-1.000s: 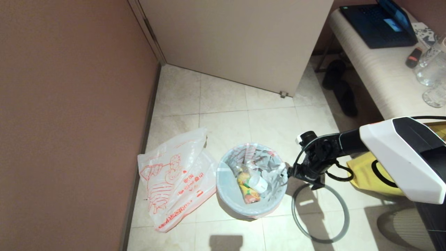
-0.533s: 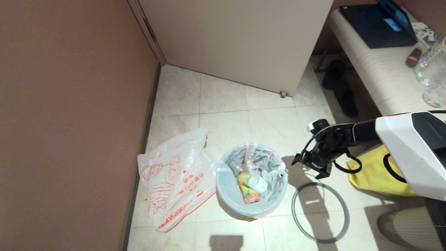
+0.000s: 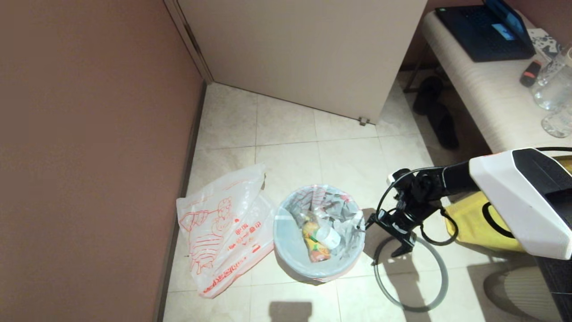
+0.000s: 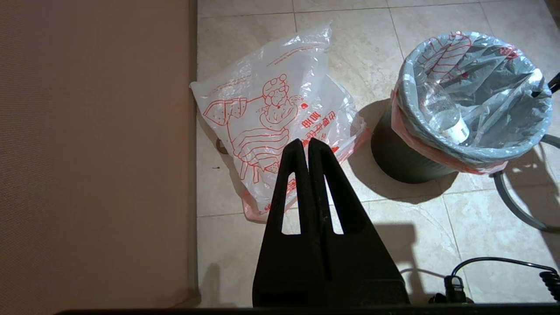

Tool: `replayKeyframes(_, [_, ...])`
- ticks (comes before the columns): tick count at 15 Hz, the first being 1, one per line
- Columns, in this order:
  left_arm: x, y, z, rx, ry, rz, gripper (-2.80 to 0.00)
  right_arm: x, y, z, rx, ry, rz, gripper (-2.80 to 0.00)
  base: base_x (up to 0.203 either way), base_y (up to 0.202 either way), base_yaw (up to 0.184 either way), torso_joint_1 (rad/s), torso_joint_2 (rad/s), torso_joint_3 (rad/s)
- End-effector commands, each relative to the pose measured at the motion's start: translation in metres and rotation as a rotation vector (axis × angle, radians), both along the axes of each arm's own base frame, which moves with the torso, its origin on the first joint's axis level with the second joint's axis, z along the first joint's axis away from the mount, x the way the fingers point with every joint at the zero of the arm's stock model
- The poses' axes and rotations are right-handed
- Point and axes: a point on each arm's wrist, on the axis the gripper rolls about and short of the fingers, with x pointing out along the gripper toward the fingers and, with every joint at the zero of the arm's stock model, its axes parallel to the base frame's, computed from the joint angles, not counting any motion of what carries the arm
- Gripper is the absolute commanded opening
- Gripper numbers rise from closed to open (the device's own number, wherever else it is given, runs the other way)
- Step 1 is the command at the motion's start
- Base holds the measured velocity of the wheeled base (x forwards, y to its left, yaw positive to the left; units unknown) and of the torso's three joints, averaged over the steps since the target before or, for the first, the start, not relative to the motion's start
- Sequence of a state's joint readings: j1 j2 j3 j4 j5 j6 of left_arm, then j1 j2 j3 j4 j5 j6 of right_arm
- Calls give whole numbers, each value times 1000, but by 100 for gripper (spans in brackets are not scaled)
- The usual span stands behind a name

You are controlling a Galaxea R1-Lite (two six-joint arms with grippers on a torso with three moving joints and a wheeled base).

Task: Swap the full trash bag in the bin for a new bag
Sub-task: Place the trash bag on the floor

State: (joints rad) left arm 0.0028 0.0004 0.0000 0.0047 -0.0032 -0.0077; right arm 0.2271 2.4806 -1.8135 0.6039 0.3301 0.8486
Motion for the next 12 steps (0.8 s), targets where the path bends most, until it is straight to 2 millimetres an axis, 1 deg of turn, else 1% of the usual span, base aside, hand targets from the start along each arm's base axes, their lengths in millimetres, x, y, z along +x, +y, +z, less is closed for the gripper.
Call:
replayKeyframes(1, [0,0,0,0,1,0,-280,-1,12,-18,-28,35,21,0,0,0,0,0,0,0])
replayKeyframes(3, [0,0,0,-2,1,0,-280,2,13,-33,-98,35,10,0,0,0,0,0,0,0])
replayKeyframes(6, [0,0,0,-1,0,0,-280,8,9,-37,-112,21,13,0,0,0,0,0,0,0])
replayKeyframes(8, [0,0,0,0,1,0,-280,7,8,-27,-91,7,14,0,0,0,0,0,0,0])
replayKeyframes(10, [0,0,0,-2,1,0,-280,0,7,-7,-94,-22,14,0,0,0,0,0,0,0])
replayKeyframes(12, [0,0,0,-2,0,0,-280,-7,5,13,-158,-71,3,0,0,0,0,0,0,0])
